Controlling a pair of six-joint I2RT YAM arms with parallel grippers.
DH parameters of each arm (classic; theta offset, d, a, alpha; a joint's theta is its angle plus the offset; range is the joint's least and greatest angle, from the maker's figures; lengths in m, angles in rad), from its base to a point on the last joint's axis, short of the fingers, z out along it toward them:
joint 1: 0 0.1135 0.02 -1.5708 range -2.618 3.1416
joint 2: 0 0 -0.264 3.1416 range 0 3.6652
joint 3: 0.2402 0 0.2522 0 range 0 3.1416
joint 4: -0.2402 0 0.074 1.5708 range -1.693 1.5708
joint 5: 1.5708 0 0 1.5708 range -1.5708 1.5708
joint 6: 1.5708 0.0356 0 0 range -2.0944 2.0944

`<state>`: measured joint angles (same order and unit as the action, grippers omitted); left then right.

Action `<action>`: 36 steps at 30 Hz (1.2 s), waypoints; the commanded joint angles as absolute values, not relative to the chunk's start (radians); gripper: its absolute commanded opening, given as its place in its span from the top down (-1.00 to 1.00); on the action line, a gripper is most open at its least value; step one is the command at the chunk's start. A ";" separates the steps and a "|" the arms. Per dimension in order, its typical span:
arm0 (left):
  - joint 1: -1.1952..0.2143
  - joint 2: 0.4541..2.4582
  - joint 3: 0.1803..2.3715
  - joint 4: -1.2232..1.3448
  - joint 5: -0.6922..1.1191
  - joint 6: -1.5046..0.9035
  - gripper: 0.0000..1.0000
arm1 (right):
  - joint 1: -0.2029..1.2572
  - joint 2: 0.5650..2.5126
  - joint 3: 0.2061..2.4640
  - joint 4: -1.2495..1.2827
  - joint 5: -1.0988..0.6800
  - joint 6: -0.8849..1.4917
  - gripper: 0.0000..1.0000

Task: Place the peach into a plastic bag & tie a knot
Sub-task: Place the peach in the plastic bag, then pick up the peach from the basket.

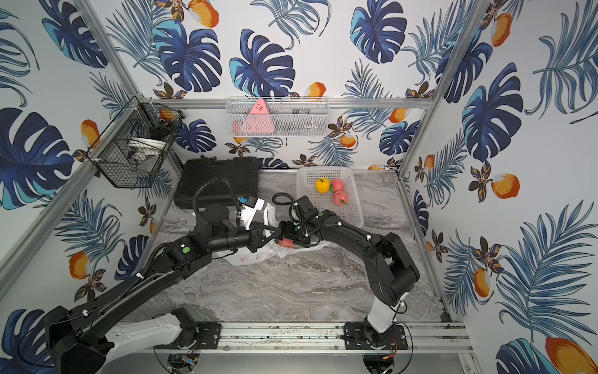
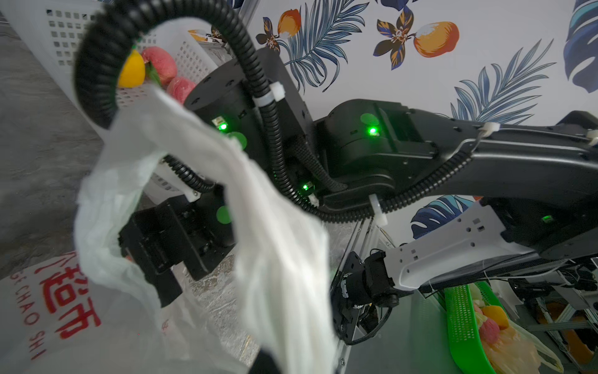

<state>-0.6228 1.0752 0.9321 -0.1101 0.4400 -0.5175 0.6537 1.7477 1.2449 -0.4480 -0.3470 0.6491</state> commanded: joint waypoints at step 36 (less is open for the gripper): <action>-0.475 1.200 1.043 -0.246 0.615 -0.454 1.00 | 0.288 2.545 2.224 -0.537 0.226 0.436 -0.75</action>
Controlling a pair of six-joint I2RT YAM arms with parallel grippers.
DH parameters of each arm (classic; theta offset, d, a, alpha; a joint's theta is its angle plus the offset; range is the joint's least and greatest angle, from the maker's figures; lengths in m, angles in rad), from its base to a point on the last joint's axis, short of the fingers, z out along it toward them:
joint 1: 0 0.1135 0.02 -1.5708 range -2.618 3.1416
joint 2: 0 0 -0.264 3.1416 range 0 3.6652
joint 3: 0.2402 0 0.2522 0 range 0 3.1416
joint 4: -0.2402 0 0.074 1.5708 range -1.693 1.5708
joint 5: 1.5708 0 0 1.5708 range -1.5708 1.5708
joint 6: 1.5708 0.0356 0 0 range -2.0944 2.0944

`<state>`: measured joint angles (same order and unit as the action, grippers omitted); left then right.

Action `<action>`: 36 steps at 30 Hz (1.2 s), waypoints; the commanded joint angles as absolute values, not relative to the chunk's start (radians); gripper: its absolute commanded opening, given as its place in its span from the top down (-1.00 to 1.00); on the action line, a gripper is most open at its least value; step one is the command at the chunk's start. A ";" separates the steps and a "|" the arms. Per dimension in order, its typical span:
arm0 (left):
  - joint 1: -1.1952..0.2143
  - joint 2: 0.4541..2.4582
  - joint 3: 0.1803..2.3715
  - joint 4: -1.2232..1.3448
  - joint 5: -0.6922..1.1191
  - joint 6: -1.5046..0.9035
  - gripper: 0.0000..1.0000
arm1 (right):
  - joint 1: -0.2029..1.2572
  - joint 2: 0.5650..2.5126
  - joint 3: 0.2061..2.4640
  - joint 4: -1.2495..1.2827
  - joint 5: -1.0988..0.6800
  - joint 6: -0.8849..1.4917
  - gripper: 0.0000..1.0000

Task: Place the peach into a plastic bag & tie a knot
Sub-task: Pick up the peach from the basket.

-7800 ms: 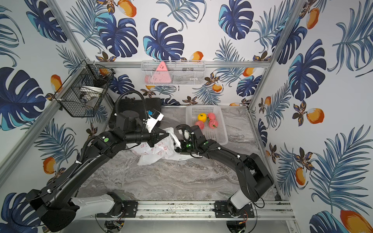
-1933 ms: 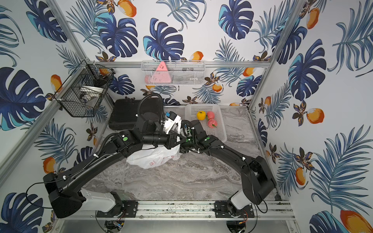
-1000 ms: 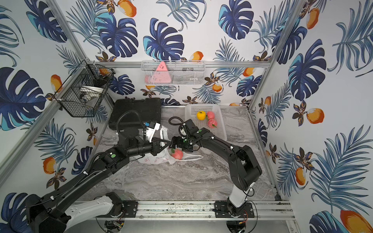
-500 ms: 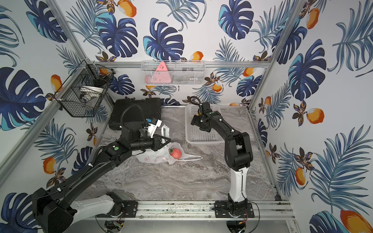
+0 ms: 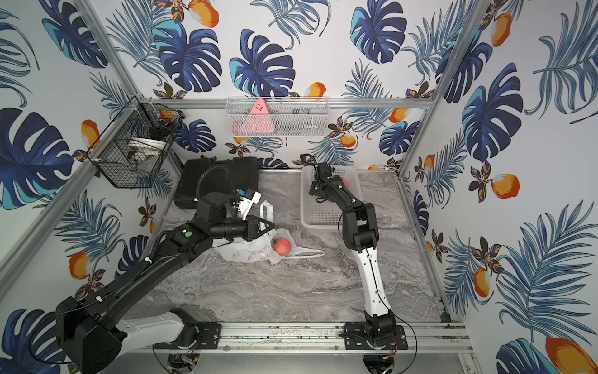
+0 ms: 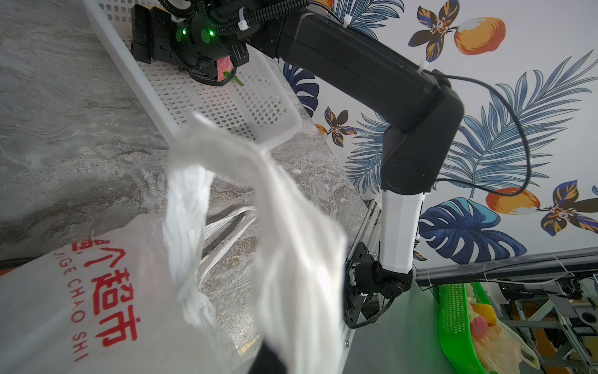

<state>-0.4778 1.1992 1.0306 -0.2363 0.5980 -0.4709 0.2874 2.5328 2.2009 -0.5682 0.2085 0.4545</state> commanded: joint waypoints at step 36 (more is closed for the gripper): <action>-0.465 1.231 1.136 -0.393 0.574 -0.387 1.00 | 0.587 1.458 1.140 -0.392 -0.347 0.530 0.31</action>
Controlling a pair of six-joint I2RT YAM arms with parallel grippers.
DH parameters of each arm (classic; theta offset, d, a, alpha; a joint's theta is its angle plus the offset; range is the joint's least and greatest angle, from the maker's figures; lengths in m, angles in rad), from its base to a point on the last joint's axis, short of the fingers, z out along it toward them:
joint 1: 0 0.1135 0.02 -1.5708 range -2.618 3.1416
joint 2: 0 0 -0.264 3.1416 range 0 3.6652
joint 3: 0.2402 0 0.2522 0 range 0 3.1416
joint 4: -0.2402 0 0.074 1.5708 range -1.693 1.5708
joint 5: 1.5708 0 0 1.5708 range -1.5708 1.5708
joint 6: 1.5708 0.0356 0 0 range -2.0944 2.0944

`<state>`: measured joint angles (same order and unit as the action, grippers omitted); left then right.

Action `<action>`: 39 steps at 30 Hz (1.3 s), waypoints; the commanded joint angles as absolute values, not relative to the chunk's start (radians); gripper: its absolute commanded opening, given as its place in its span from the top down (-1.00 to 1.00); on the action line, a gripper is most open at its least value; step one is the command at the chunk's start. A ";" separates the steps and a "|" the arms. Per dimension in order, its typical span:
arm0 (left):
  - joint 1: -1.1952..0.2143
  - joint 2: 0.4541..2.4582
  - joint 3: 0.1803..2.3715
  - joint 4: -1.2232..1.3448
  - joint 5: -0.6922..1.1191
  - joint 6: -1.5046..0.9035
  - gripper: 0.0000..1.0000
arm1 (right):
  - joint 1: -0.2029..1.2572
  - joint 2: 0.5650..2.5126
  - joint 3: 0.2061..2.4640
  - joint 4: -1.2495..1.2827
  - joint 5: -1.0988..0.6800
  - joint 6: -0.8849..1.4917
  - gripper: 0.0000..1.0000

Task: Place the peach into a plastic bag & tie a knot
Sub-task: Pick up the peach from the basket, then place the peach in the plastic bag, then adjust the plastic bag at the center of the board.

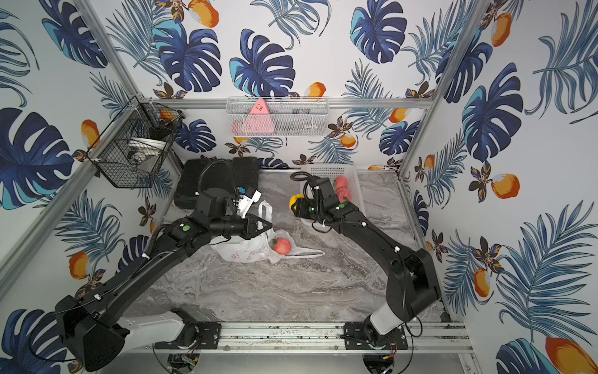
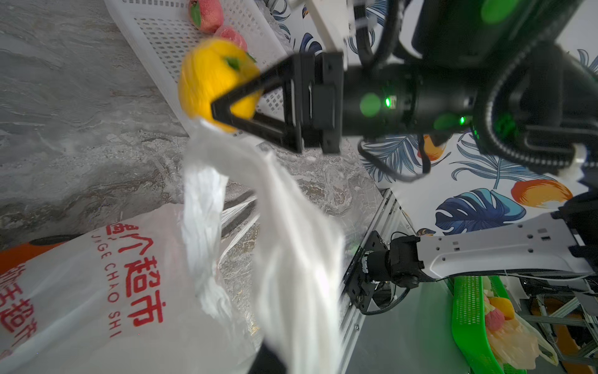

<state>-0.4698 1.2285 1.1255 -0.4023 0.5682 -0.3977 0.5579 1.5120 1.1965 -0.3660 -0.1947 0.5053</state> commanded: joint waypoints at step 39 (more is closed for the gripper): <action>-0.463 1.183 1.089 -0.306 0.572 -0.432 1.00 | 0.558 1.465 1.022 -0.722 -0.052 0.898 -0.71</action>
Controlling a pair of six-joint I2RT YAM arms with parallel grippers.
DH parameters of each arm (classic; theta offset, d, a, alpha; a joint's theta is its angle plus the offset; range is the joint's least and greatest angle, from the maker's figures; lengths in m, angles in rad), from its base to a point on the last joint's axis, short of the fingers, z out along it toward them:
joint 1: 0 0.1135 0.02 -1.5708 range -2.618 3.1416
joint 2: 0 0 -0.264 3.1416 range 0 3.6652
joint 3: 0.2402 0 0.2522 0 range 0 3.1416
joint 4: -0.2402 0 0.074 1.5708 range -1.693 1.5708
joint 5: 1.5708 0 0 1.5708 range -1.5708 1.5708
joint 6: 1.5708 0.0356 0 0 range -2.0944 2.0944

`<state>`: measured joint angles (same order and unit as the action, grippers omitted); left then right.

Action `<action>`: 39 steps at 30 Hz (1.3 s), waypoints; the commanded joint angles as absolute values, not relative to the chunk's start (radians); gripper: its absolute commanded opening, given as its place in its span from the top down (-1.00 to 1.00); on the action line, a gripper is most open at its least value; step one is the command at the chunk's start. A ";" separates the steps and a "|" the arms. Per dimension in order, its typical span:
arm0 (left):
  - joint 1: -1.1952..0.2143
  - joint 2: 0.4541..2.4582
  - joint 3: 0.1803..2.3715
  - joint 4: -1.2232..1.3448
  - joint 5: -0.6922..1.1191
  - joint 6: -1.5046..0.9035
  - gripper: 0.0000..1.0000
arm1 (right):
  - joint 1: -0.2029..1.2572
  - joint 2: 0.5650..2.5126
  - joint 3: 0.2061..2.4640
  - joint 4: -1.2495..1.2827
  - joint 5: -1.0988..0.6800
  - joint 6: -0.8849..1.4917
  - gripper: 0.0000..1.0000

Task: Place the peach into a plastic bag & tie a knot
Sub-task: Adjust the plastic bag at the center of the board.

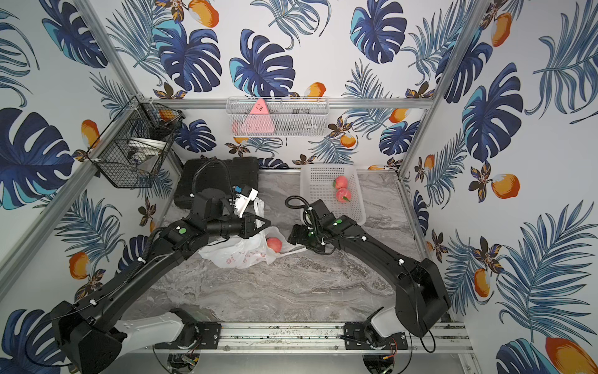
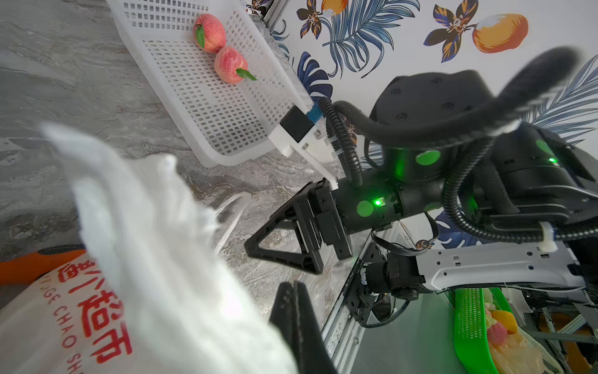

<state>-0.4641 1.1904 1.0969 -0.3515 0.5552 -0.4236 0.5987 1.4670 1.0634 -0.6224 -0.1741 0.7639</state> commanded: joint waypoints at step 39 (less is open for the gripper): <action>-0.437 1.141 1.164 -0.360 0.526 -0.428 1.00 | 0.410 1.243 1.522 -0.782 0.070 0.566 1.00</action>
